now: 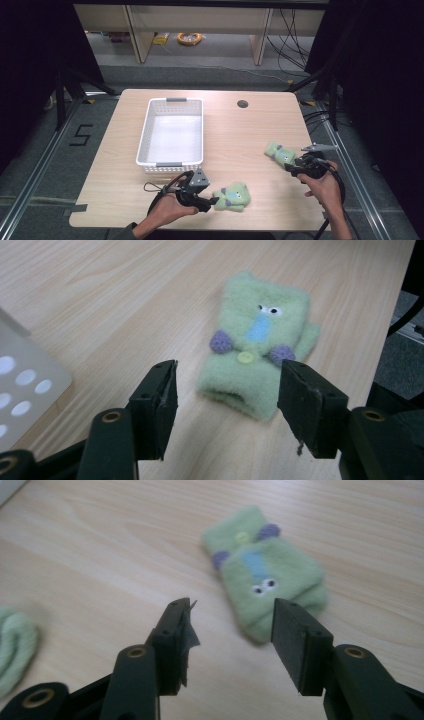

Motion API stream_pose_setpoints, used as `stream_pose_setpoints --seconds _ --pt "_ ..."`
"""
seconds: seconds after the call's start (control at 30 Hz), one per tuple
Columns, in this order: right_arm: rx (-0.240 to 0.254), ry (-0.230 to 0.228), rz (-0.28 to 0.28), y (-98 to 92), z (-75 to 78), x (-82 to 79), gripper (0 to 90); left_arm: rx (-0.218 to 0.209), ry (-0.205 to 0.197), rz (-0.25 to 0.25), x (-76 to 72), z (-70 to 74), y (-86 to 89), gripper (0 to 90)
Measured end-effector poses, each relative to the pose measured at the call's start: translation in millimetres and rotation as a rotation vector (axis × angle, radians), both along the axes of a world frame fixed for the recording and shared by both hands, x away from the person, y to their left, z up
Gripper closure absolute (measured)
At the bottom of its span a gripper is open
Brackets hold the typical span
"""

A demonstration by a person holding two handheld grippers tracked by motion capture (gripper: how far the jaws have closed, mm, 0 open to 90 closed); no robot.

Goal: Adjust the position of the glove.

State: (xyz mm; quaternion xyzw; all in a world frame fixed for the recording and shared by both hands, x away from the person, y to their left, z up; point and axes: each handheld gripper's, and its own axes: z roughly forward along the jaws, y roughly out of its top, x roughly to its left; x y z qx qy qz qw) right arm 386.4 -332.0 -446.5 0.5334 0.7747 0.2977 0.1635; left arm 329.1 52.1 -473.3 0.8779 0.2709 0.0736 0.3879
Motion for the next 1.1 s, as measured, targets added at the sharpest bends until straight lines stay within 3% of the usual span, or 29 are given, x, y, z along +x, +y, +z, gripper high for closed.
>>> stream_pose_setpoints --seconds 0.03,0.1,0.2,0.23,0.27,0.33,0.37,0.4,0.43,0.47,0.5,0.53,0.57,0.6,0.63,0.7,0.77,0.8,0.83,0.87,0.97,1.0,1.1 --pt "0.016 0.010 -0.004 -3.3 -2.2 4.9 47.7 -0.005 0.012 0.017 -1.1 -0.4 0.2 39.8" --pt "0.022 0.027 -0.035 -7.1 -4.9 13.3 46.6 -0.002 0.009 0.004 -1.3 -0.1 1.8 39.8" --pt "-0.013 0.033 -0.045 -13.6 -11.2 28.8 45.6 -0.020 0.008 0.019 -3.4 0.3 3.4 39.5" --pt "0.009 0.063 -0.081 -11.6 -12.1 31.8 45.5 -0.023 0.016 0.026 -4.0 0.8 4.2 39.5" --pt "-0.009 0.059 -0.052 -15.4 -12.9 37.7 45.4 -0.021 0.009 0.022 -3.7 0.9 5.2 39.5" --pt "-0.017 0.092 -0.058 -17.9 -14.9 45.9 43.7 -0.025 0.019 0.025 -3.9 0.5 7.0 39.4" --pt "-0.034 0.116 -0.092 -18.5 -16.8 51.2 42.2 -0.017 0.013 0.024 -3.5 0.5 8.3 39.4" --pt "-0.016 0.131 -0.108 -18.0 -17.2 54.0 42.5 -0.019 0.022 0.017 -3.3 0.2 9.6 39.3" --pt "-0.027 0.143 -0.098 -19.6 -16.7 57.5 42.4 -0.029 0.033 0.037 -4.3 -0.8 9.7 39.2" --pt "-0.033 0.137 -0.109 -20.6 -17.5 61.4 41.9 -0.017 0.019 0.019 -2.6 -1.0 11.4 39.1" --pt "-0.029 0.136 -0.116 -20.4 -17.9 63.9 41.6 -0.020 0.028 0.020 -3.2 -1.3 11.9 39.1" --pt "-0.005 0.164 -0.140 -17.4 -18.0 65.9 41.6 -0.034 0.041 0.036 -3.6 -2.6 11.5 39.1" --pt "0.005 0.117 -0.111 -18.3 -22.7 70.6 41.6 -0.022 0.029 0.032 -2.6 -2.6 12.7 39.1" --pt "-0.009 0.169 -0.104 -17.7 -20.2 72.0 41.6 -0.018 0.030 0.021 -2.0 -2.6 13.7 38.9" --pt "-0.023 0.176 -0.098 -16.7 -22.3 74.8 41.9 -0.020 0.037 0.042 -2.1 -3.7 14.0 38.8" --pt "-0.035 0.198 -0.091 -14.1 -26.9 78.6 43.1 -0.025 0.037 0.038 -2.6 -3.5 14.9 38.5" --pt "-0.001 0.206 -0.109 -11.3 -31.8 79.7 49.1 -0.034 0.037 0.045 -3.3 -3.9 15.5 38.3" --pt "0.006 0.184 -0.113 -10.6 -35.1 79.8 51.2 -0.030 0.043 0.046 -3.4 -3.9 16.4 38.2" --pt "0.011 0.181 -0.100 -10.5 -36.5 79.4 53.4 -0.025 0.034 0.038 -2.8 -3.8 17.2 38.2" --pt "-0.008 0.182 -0.051 -14.3 -37.4 80.3 56.1 -0.024 0.036 0.040 -2.9 -4.1 17.3 38.2" --pt "0.038 0.175 -0.031 -16.4 -40.0 78.9 70.4 -0.024 0.041 0.030 -2.8 -5.5 17.6 38.2" --pt "0.055 0.175 -0.039 -15.9 -40.2 78.5 72.8 -0.028 0.050 0.046 -3.5 -7.0 16.8 38.2" --pt "0.049 0.162 -0.019 -15.9 -40.6 79.2 75.7 -0.027 0.049 0.025 -3.9 -6.5 16.7 38.2"
